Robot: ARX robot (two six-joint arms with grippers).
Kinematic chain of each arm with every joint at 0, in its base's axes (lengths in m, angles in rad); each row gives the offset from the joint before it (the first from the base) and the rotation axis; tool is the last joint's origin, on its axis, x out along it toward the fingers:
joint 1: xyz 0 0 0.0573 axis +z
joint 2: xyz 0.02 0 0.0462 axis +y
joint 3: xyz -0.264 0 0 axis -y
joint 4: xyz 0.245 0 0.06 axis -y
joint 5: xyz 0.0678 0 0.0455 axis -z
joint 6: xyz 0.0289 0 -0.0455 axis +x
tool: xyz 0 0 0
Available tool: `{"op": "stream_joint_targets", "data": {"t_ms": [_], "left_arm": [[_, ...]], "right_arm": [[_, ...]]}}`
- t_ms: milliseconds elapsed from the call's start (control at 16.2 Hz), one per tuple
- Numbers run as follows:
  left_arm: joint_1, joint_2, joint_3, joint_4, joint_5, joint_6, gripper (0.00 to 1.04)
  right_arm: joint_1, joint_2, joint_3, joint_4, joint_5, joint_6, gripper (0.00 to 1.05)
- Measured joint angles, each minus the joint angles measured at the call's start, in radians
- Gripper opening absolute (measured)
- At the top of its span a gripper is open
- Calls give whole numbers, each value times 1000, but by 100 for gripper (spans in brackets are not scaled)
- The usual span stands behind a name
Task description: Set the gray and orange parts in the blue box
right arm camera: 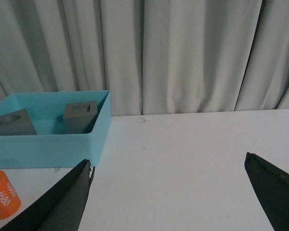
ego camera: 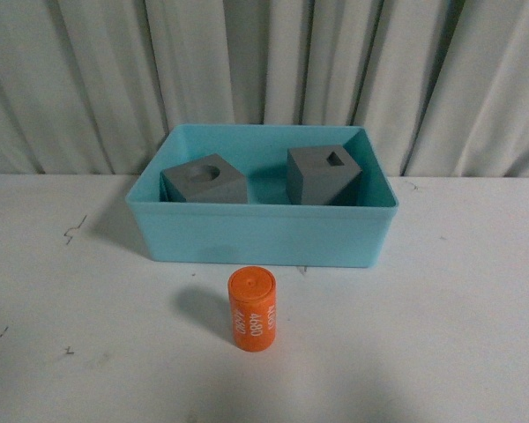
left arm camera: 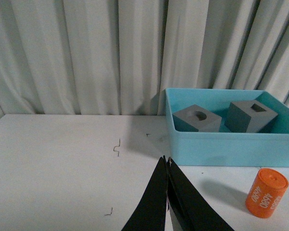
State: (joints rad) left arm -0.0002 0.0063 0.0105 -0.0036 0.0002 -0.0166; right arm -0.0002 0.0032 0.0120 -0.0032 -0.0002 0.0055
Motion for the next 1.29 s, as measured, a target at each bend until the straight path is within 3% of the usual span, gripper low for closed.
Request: {"op": "stream_joint_targets", "data": {"t_ms": [123,554,616,862,986,1170,1294], "left_arm": [[0,0,0,0,0,0,12],[0,0,0,0,0,0,95],[0,0,0,0,0,1,99],[0,0,0,0,0,1,98],[0,0,0,0,0,1,98],[1,0,0,0,-1,1,98],[0,0,0,0,0,1,98]], "right_arm": [[0,0,0,0,0,0,98],[0,0,0,0,0,0,98],[0,0,0,0,0,0,98],[0,0,0,0,0,0,98],[15,250,129,-247,33,87,98],[-127,710,248,126,-111,-22,98],[-63,996,341,258,-264,-201,98]]}}
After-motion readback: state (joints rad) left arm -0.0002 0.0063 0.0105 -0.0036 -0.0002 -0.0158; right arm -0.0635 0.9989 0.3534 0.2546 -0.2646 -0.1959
